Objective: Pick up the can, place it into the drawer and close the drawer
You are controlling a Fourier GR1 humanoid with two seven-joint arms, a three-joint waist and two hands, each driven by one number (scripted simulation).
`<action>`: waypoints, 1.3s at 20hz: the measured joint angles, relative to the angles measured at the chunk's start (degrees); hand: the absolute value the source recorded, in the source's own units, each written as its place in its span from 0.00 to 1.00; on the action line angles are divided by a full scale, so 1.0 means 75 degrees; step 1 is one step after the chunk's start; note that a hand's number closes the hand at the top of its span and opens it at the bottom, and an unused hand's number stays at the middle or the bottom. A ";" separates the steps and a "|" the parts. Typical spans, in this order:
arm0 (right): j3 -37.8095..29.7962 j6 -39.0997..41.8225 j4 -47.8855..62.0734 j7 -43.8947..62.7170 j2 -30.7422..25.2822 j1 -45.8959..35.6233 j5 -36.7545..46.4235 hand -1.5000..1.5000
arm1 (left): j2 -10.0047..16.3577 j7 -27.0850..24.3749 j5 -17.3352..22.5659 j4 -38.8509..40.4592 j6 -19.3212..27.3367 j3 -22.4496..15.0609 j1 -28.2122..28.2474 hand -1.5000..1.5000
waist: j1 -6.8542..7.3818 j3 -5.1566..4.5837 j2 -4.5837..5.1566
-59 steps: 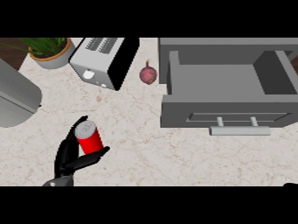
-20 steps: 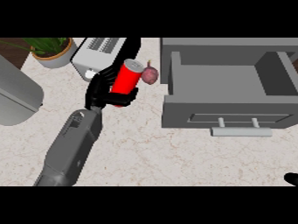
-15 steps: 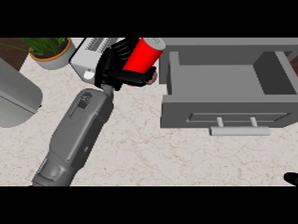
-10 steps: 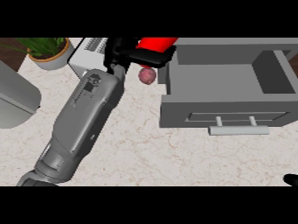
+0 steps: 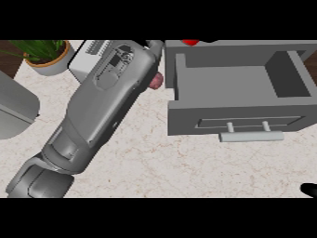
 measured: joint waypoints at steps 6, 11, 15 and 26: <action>0.0067 -0.0054 -0.0038 0.0100 -0.0035 -0.0158 0.0051 0.00 | -0.0002 0.0140 0.0444 0.1084 0.0197 -0.0293 -0.1107 1.00 | -0.0089 0.0001 0.0027; -0.0004 -0.0022 0.0186 0.0116 -0.0183 -0.0434 -0.0070 0.00 | 0.0000 -0.0081 0.0868 0.1974 0.0395 -0.0580 -0.1757 1.00 | -0.0232 0.0008 0.0070; 0.0026 -0.0043 0.0220 0.0275 -0.0266 -0.0647 -0.0127 0.00 | -0.0001 -0.0280 0.1163 0.2473 0.0564 -0.0927 -0.1999 1.00 | -0.0338 0.0012 0.0094; 0.0170 -0.0022 0.0313 0.0370 -0.0391 -0.0929 -0.0047 0.00 | 0.0000 -0.0597 0.1719 0.3377 0.1603 -0.1452 -0.2567 0.00 | -0.0544 0.0019 0.0159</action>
